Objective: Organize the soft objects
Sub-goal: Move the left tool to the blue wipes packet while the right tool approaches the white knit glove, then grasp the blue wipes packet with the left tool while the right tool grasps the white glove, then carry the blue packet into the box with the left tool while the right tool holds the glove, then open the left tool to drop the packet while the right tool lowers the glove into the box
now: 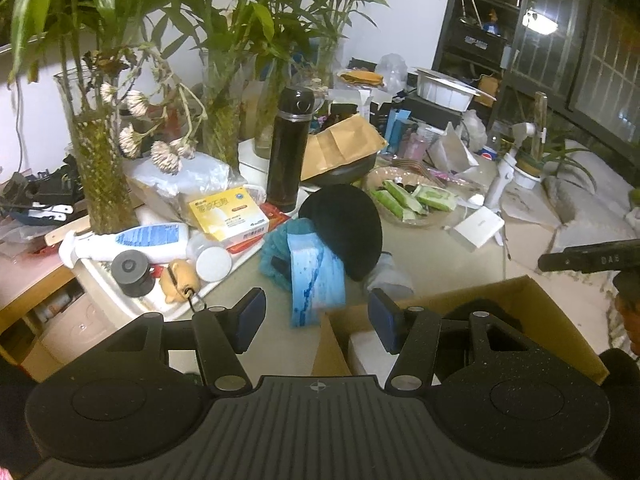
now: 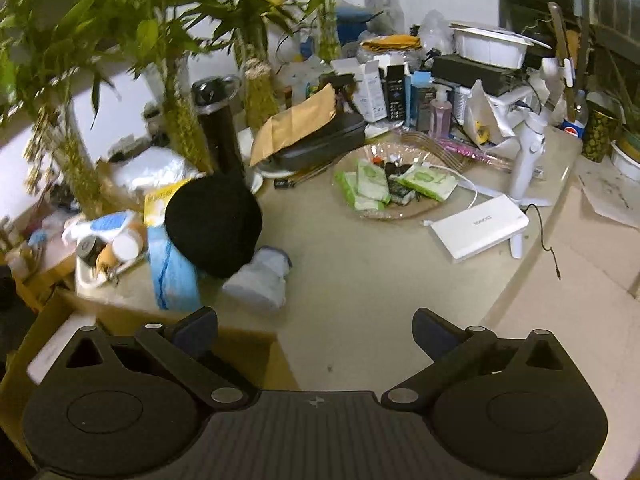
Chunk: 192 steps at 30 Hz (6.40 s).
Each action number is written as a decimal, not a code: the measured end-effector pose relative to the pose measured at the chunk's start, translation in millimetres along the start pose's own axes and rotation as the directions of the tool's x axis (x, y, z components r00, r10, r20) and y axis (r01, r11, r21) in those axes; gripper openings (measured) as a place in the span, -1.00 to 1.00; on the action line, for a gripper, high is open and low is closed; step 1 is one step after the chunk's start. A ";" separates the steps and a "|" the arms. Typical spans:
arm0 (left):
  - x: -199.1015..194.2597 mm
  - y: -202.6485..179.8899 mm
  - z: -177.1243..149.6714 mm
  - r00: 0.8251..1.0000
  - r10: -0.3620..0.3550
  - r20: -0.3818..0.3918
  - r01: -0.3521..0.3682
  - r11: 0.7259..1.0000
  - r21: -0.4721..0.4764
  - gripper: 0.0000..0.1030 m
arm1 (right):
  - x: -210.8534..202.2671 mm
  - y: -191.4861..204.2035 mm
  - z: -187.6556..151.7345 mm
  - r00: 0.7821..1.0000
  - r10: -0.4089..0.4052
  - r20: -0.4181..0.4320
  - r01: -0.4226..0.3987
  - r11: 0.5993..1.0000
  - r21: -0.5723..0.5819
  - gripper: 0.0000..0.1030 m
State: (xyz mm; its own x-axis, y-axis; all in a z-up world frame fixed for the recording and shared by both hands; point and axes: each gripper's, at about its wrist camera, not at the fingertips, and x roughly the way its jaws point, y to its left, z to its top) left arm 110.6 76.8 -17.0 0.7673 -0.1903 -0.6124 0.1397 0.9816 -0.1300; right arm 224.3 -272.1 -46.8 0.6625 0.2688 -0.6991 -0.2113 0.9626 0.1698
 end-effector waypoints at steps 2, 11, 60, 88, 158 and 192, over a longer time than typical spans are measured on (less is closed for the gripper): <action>8.4 3.4 6.2 1.000 -0.014 0.003 0.014 1.000 0.002 0.08 | 8.6 -6.3 6.1 1.000 0.013 0.010 -0.013 0.999 0.031 1.00; 46.9 17.5 20.4 0.995 -0.096 -0.007 0.096 0.994 0.043 0.08 | 44.4 -10.3 23.7 0.997 0.074 0.026 -0.075 0.997 0.020 1.00; 234.6 75.4 -7.8 0.849 -0.464 -0.252 0.501 0.858 0.110 -0.66 | 236.3 -28.7 16.6 0.878 0.451 -0.157 -0.449 0.892 0.051 0.98; 155.6 72.6 3.0 0.917 -0.366 -0.159 0.385 0.916 0.111 -0.79 | 199.6 -34.0 19.1 0.870 0.468 -0.155 -0.475 0.880 -0.004 -0.03; -70.3 -62.4 -26.1 0.990 -0.101 -0.098 0.107 0.992 0.061 0.12 | -109.4 11.8 -40.8 0.903 0.416 0.106 -0.385 0.894 -0.231 -0.02; -72.0 -36.8 -44.3 0.998 -0.019 -0.066 0.022 0.999 0.050 0.29 | -80.7 42.0 -72.8 0.956 0.289 -0.061 -0.294 0.921 -0.256 1.00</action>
State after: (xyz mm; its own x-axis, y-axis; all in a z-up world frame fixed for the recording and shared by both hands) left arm 22.5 53.8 -2.6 0.7215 -0.2092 -0.6600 0.1875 0.9767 -0.1047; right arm 109.6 -256.0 -33.8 0.5286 0.5324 -0.6611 -0.5735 0.7982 0.1843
